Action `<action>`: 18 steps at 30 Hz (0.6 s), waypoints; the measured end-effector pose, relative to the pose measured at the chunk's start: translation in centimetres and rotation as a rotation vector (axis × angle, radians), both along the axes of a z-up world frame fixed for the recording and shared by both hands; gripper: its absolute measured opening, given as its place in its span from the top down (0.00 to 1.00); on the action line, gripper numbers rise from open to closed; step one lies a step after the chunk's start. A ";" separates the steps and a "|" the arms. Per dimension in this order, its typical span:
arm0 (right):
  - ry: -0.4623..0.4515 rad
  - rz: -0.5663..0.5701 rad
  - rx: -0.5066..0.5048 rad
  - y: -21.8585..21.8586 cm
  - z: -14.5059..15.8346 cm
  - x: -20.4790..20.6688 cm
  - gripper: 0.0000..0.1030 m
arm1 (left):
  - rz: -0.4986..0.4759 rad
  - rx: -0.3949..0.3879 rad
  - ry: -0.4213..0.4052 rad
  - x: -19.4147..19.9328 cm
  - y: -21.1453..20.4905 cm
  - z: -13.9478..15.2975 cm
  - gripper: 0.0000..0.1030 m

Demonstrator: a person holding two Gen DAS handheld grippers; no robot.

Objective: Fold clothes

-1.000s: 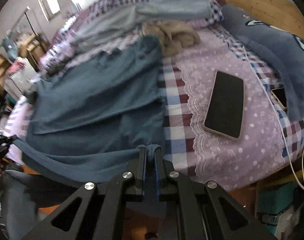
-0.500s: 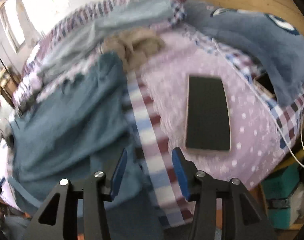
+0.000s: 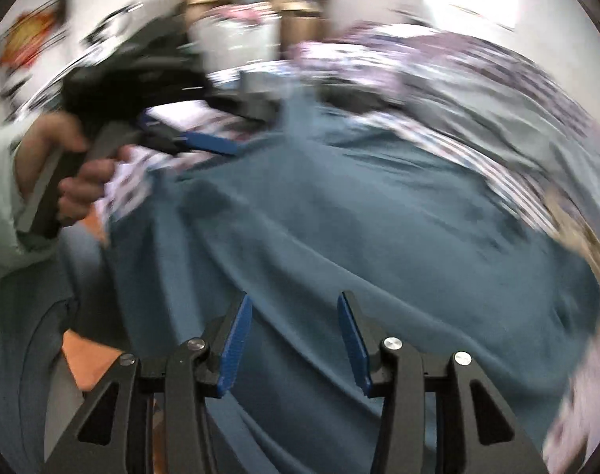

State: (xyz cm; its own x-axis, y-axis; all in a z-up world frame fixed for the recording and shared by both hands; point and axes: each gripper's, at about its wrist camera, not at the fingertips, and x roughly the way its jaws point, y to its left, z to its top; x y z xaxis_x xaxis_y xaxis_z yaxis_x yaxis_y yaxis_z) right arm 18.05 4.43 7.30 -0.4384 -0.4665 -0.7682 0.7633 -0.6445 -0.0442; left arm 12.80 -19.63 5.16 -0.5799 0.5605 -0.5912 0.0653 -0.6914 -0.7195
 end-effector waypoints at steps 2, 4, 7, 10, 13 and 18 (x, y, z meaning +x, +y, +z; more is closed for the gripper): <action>-0.003 0.082 0.014 -2.4 -0.7 -0.2 0.54 | 0.014 0.020 -0.021 0.1 -0.6 -0.4 0.28; -0.011 0.157 0.030 -4.6 -1.5 -0.5 0.54 | 0.022 -0.010 -0.018 0.1 -0.9 -0.3 0.28; -0.022 0.227 0.064 -7.4 -3.0 -0.7 0.60 | 0.038 -0.120 0.010 0.4 -0.8 0.5 0.28; -0.020 0.241 0.078 -8.9 -4.0 -1.1 0.67 | 0.050 -0.095 0.012 0.1 -1.2 0.5 0.28; -0.019 0.239 0.089 -9.3 -4.8 -1.4 0.70 | 0.063 -0.085 0.009 -0.1 -1.5 0.4 0.28; 0.011 0.232 0.092 -9.0 -5.0 -1.4 0.83 | 0.085 -0.051 -0.026 -0.4 -2.2 -0.4 0.28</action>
